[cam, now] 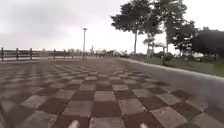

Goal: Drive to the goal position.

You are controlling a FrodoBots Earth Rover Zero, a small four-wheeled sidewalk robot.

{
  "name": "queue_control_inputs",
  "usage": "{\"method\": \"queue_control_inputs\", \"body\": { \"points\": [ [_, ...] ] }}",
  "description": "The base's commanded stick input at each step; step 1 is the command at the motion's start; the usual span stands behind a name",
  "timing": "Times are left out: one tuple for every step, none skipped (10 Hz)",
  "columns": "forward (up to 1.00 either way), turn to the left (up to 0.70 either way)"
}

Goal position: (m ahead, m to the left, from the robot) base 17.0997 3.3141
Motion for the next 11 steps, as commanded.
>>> {"method": "queue_control_inputs", "body": {
  "points": [
    [0.70,0.00],
    [0.70,0.00],
    [0.70,0.00],
    [0.70,0.00],
    [0.70,0.00],
    [0.70,0.00],
    [0.70,0.00],
    [0.70,0.00],
    [0.70,0.00],
    [0.70,0.00],
    [0.70,0.00]
  ]
}}
